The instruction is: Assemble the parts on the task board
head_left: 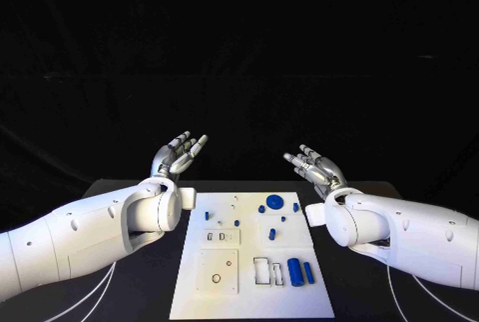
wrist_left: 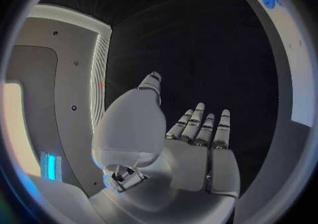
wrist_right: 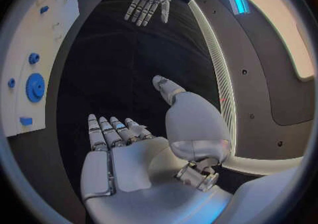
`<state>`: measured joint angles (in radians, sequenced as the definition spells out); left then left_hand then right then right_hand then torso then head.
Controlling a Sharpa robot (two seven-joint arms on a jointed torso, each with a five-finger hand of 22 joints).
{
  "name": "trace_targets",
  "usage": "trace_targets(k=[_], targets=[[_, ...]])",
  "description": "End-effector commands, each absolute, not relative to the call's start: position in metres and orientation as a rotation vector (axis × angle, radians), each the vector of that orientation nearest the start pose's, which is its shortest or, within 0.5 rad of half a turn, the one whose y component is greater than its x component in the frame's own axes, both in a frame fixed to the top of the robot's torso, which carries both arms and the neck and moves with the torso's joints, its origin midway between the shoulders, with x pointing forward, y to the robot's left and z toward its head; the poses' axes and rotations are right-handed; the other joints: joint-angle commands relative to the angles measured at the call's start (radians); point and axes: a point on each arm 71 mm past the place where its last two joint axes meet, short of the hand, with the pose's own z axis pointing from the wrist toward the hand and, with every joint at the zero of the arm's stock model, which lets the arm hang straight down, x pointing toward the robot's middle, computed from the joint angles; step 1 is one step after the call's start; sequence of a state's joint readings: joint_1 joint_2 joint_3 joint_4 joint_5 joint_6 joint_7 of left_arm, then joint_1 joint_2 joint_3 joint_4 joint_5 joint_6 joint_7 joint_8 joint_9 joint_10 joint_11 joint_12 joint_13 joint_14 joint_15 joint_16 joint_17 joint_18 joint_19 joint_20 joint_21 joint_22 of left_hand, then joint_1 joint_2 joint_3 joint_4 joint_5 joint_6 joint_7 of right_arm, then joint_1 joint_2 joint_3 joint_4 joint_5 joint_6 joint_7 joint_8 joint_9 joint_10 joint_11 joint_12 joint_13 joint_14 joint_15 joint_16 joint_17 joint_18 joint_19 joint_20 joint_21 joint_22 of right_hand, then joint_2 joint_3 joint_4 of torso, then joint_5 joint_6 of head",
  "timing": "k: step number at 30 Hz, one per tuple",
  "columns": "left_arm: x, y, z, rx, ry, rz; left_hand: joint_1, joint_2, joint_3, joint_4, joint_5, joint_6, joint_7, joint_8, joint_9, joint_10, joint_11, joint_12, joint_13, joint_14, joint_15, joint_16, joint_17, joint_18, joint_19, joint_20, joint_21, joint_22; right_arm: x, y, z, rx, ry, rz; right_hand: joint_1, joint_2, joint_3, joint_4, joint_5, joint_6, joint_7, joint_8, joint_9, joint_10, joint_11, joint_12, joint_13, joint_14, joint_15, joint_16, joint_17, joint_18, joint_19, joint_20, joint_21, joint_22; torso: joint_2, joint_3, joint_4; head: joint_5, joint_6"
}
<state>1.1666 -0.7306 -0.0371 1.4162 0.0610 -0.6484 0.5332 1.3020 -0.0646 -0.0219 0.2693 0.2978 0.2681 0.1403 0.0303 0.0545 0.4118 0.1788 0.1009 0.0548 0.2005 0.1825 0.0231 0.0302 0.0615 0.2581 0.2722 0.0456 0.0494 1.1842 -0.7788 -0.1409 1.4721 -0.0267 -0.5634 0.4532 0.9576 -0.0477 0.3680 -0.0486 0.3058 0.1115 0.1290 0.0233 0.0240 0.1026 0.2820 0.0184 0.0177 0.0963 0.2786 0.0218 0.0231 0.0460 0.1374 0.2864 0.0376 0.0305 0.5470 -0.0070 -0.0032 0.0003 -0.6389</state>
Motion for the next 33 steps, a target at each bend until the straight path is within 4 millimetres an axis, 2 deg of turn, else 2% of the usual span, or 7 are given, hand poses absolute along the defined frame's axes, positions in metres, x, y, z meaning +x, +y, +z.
trace_targets(k=[1,3,7,8,10,19,33], targets=[[0.507,0.203,-0.193,-1.17,1.155,-1.357,0.071,0.005,-0.01,0.014,0.015,0.056,0.091,0.018,0.012,0.059,0.01,0.042,0.008,0.057,0.021,0.018,0.011,0.024,0.037,0.016,0.024,0.012,0.486,-0.199,-0.221,1.028,1.51,1.407,0.149,-0.009,0.04,-0.081,-0.025,0.187,0.174,0.062,0.041,0.188,0.003,0.04,0.022,0.185,-0.003,0.056,0.04,0.036,0.129,0.006,0.056,0.03,0.0,-0.0004,-0.0001,0.0,0.0],[0.507,0.203,-0.193,-1.17,1.155,-1.357,0.092,0.014,-0.016,0.01,0.02,0.123,0.112,0.038,0.027,0.124,0.032,0.083,0.015,0.173,0.045,0.05,0.031,0.059,0.112,0.015,0.057,0.032,0.487,-0.199,-0.22,1.014,1.53,1.416,0.18,-0.012,0.046,-0.107,-0.027,0.3,0.173,0.103,0.065,0.303,-0.004,0.064,0.031,0.298,-0.014,0.094,0.063,0.048,0.211,0.005,0.091,0.046,0.0,-0.0004,-0.0001,0.0,0.0],[0.507,0.203,-0.193,-1.17,1.155,-1.357,0.143,0.026,-0.021,-0.007,0.031,0.345,0.138,0.115,0.077,0.302,0.064,0.151,0.018,0.514,0.034,0.174,0.091,0.084,0.333,0.014,0.167,0.087,0.489,-0.2,-0.22,1.001,1.55,1.423,0.224,-0.014,0.062,-0.155,-0.022,0.55,0.164,0.193,0.114,0.611,-0.029,0.12,0.045,0.605,-0.051,0.187,0.118,0.089,0.483,0.002,0.193,0.089,0.0,-0.0004,-0.0001,0.0,0.0],[0.505,0.217,-0.192,-1.149,1.17,-1.367,0.152,0.026,-0.021,-0.011,0.035,0.376,0.135,0.126,0.083,0.318,0.06,0.15,0.015,0.539,0.029,0.185,0.095,0.088,0.351,0.014,0.178,0.09,0.502,-0.215,-0.204,0.568,1.503,1.177,0.237,-0.014,0.072,-0.172,-0.023,0.637,0.154,0.224,0.131,0.7,-0.042,0.134,0.049,0.671,-0.068,0.206,0.128,0.103,0.556,-0.001,0.217,0.096,0.021,-0.0058,0.0071,-0.003,-0.017],[0.504,0.218,-0.191,-1.134,1.185,-1.376,0.188,0.03,-0.01,-0.028,0.049,0.523,0.102,0.189,0.117,0.429,0.032,0.169,0.016,0.641,-0.004,0.232,0.117,0.113,0.422,0.009,0.219,0.101,0.504,-0.216,-0.201,0.476,1.519,1.127,0.241,-0.016,0.082,-0.19,-0.024,0.666,0.144,0.23,0.134,0.738,-0.053,0.127,0.046,0.714,-0.081,0.209,0.131,0.116,0.596,-0.002,0.218,0.091,0.027,-0.0061,0.0082,-0.003,-0.016],[0.493,0.216,-0.184,-1.07,1.256,-1.434,0.239,0.024,0.016,-0.02,-0.015,0.611,0.055,0.22,0.129,0.618,-0.022,0.108,0.011,0.798,-0.06,0.276,0.173,0.123,0.567,-0.035,0.267,0.099,0.51,-0.21,-0.194,0.123,1.644,0.916,0.222,-0.04,0.092,-0.23,-0.048,0.774,0.098,0.242,0.156,0.9,-0.101,0.1,0.049,0.873,-0.131,0.212,0.158,0.138,0.755,-0.029,0.223,0.072,0.06,-0.0112,0.0157,-0.01,-0.009],[0.466,0.213,-0.16,-1.013,1.292,-1.533,0.242,-0.007,0.013,0.008,-0.026,0.623,0.051,0.215,0.135,0.667,-0.031,0.064,0.012,0.838,-0.072,0.285,0.211,0.121,0.602,-0.049,0.269,0.091,0.516,-0.193,-0.173,-0.306,1.636,0.606,0.188,-0.091,0.071,-0.225,-0.03,0.871,0.038,0.249,0.223,1.063,-0.172,0.059,0.057,1.201,-0.238,0.333,0.32,0.137,1.028,-0.142,0.362,0.134,0.13,-0.0224,0.0368,-0.03,0.004]])
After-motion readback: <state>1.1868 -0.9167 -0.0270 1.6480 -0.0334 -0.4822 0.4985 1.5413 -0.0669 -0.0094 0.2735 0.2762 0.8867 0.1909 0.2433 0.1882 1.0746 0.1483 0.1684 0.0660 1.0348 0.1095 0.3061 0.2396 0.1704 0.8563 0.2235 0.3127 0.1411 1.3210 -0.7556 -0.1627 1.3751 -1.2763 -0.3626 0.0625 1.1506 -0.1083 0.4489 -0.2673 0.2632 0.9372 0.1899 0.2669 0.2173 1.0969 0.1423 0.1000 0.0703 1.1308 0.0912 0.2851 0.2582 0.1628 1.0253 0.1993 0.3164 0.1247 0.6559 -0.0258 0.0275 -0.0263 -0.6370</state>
